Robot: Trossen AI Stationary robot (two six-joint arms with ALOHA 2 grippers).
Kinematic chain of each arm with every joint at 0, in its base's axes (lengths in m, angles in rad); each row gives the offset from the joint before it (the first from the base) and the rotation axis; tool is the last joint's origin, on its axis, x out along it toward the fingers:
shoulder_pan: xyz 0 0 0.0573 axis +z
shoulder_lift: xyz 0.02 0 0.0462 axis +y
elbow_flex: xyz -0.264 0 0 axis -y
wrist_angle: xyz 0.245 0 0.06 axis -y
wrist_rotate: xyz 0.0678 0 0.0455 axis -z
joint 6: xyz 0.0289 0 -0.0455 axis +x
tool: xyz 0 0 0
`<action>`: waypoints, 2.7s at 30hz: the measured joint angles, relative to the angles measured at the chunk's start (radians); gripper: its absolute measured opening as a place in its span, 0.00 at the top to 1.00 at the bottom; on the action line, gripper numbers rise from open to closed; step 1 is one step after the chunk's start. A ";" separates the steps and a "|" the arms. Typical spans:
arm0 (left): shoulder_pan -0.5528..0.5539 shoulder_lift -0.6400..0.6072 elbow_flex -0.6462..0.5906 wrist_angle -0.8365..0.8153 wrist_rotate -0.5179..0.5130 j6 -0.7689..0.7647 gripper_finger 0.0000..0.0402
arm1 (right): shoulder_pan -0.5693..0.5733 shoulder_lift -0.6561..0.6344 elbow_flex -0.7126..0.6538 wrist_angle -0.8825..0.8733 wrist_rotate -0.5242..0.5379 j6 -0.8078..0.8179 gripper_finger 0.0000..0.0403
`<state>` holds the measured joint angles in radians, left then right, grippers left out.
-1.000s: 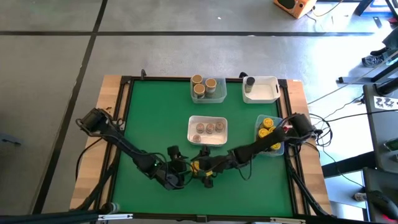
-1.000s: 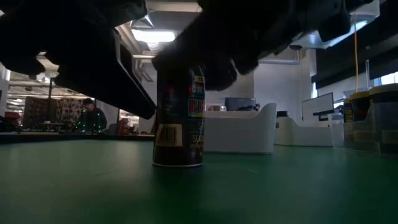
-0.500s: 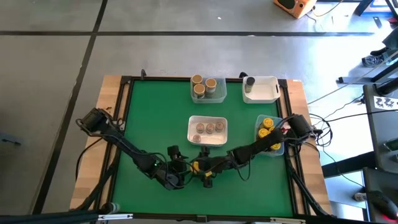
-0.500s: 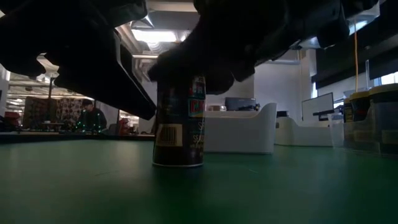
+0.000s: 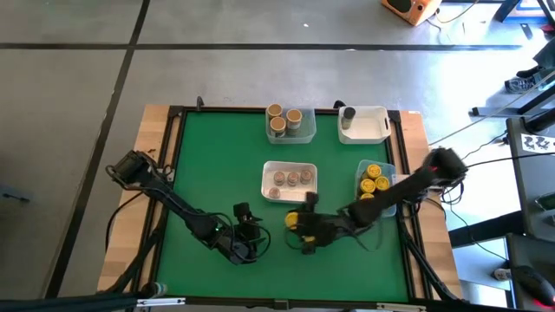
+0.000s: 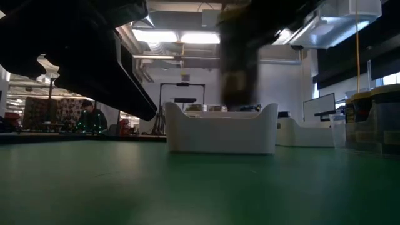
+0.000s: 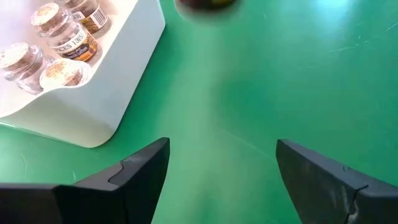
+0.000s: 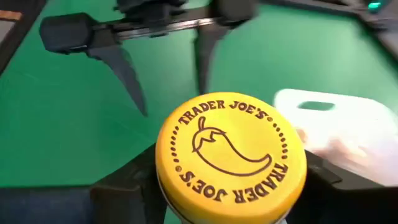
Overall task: Sort spices by type
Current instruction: Put the yellow seasoning can into the bottom transparent bin
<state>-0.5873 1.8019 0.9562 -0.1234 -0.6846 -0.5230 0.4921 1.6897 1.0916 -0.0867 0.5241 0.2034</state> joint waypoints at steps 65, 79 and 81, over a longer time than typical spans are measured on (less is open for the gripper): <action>0.012 0.000 0.000 0.009 0.000 -0.005 0.27 | -0.263 -0.477 -0.243 -1.145 0.146 0.648 0.44; 0.014 0.000 0.000 0.009 0.000 -0.010 0.27 | -0.264 -0.475 -0.161 -1.253 0.146 0.687 0.44; 0.014 0.000 0.000 0.009 -0.001 -0.010 0.27 | -0.264 -0.475 -0.119 -1.335 0.149 0.698 0.44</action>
<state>-0.5728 1.8019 0.9562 -0.1146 -0.6853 -0.5327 0.2283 1.2144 0.9725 -1.4214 0.6736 0.9011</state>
